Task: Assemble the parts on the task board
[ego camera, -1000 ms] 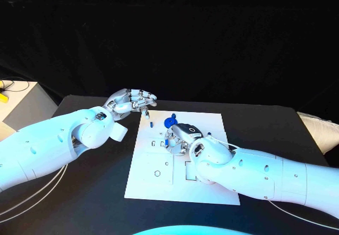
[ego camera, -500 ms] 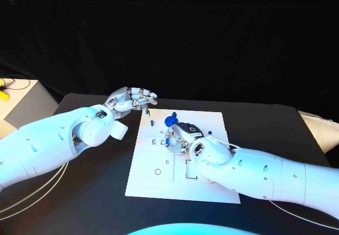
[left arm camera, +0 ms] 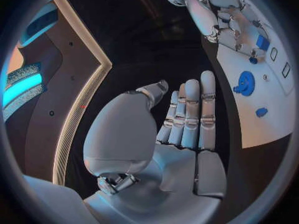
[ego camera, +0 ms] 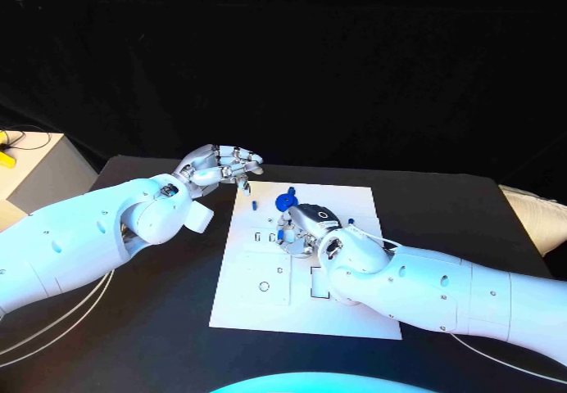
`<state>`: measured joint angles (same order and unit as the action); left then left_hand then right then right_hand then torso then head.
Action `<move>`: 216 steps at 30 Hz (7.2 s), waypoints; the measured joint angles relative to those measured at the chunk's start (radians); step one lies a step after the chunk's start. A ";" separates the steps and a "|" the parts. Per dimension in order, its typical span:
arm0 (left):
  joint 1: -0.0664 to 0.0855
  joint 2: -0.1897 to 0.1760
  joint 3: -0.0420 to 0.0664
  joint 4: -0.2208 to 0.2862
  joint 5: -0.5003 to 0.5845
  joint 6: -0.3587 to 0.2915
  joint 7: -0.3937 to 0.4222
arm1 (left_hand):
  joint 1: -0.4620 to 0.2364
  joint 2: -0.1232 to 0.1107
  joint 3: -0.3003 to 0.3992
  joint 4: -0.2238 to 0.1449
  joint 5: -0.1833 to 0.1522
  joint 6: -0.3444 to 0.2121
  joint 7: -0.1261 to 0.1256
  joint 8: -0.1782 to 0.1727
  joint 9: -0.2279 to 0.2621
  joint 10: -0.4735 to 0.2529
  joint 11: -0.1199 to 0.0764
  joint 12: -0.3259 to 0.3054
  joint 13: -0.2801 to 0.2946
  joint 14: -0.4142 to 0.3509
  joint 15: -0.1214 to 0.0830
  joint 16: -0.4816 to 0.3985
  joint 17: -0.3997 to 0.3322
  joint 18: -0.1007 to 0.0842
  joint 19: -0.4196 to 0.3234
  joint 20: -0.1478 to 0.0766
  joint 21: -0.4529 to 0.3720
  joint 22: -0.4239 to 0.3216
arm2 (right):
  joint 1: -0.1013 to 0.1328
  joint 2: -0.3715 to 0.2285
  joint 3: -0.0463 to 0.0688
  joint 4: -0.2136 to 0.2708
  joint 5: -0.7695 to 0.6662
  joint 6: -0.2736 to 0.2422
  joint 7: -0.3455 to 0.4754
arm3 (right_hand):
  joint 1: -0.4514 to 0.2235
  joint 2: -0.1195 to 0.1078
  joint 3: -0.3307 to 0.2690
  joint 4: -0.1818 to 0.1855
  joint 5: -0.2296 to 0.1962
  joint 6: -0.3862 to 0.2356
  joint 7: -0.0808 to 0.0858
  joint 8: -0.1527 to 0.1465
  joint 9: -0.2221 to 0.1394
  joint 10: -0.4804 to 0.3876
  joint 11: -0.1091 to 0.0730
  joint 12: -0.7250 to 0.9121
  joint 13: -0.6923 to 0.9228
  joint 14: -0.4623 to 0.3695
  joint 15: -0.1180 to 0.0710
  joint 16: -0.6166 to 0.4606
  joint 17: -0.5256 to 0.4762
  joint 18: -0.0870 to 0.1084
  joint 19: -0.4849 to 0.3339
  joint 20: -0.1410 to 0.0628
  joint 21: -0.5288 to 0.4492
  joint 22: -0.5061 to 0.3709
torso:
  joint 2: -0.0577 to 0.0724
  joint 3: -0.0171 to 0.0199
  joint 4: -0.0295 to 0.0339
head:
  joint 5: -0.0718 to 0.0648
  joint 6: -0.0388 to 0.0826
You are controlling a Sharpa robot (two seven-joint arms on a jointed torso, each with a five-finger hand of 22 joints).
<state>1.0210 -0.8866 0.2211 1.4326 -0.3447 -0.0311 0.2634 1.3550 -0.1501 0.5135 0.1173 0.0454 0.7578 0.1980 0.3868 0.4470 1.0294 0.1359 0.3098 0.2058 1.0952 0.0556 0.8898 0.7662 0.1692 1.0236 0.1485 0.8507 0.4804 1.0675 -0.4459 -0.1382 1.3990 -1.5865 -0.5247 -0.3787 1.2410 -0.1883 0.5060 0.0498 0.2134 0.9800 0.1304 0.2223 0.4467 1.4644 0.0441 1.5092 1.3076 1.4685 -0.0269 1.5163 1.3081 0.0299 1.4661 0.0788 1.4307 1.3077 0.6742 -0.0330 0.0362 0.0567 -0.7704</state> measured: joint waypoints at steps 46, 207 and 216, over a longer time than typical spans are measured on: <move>0.000 0.001 0.000 -0.004 0.000 0.009 -0.002 | 0.000 0.000 0.000 0.000 0.000 0.000 0.000 0.000 0.001 0.000 0.000 0.000 0.000 0.000 0.000 0.000 0.001 0.000 0.000 0.000 0.000 0.000 | 0.000 -0.004 0.000 0.002 -0.001 0.001 0.011 | -0.029 -0.029 -0.046 0.040 -0.098 -0.036 0.008 0.002 -0.005 0.000 0.007 -0.017 0.000 0.000 0.000 -0.008 0.000 0.000 0.000 0.000 -0.009 0.000 | 0.001 0.0005 0.0003 | -0.003 -0.005; 0.250 0.385 -0.291 -0.301 -0.545 0.493 -0.779 | -0.234 0.081 0.031 0.101 0.002 -0.057 -0.069 0.266 0.265 0.075 -0.082 0.836 0.645 0.368 -0.061 0.616 0.541 -0.062 0.281 -0.059 0.472 0.576 | 0.257 -0.308 0.025 -0.199 1.036 0.009 0.608 | 0.075 -0.027 -0.128 0.172 0.092 -0.186 0.072 0.048 -0.054 -0.571 0.136 -1.166 -1.097 -0.433 0.154 -1.336 -0.846 0.148 -0.440 0.157 -1.365 -1.097 | -0.036 0.0321 -0.0014 | -0.008 -0.088; 0.249 0.386 -0.291 -0.303 -0.520 0.493 -0.778 | -0.234 0.081 0.042 0.097 0.002 -0.059 -0.066 0.266 0.268 0.071 -0.079 0.828 0.630 0.368 -0.061 0.616 0.541 -0.062 0.281 -0.059 0.472 0.572 | 0.257 -0.304 0.025 -0.199 1.036 0.016 0.608 | 0.075 -0.027 -0.128 0.172 0.097 -0.186 0.072 0.048 -0.054 -0.571 0.136 -1.166 -1.100 -0.433 0.154 -1.336 -0.848 0.148 -0.440 0.157 -1.365 -1.099 | -0.036 0.0329 -0.0012 | -0.009 -0.089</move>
<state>1.2704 -0.5005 -0.0702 1.1292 -0.8645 0.4616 -0.5145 1.1210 -0.0687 0.5551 0.2139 0.0470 0.6985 0.1319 0.6523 0.7148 1.1006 0.0571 1.1375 0.8353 1.4630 -0.0051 1.5056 1.3075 0.1072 1.3041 0.0893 1.3226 1.0521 1.3245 -0.7496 -0.1135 1.2001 -0.5508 -0.5092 0.2294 1.3159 -0.2158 0.3781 0.2217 0.3099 0.7943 0.2021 0.2707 0.3926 0.8930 0.1801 0.3436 0.2074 1.0360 0.1268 0.1802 0.4606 0.1779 1.0266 0.2362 0.0659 0.2084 0.6383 -0.0001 0.0351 0.0479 -0.8594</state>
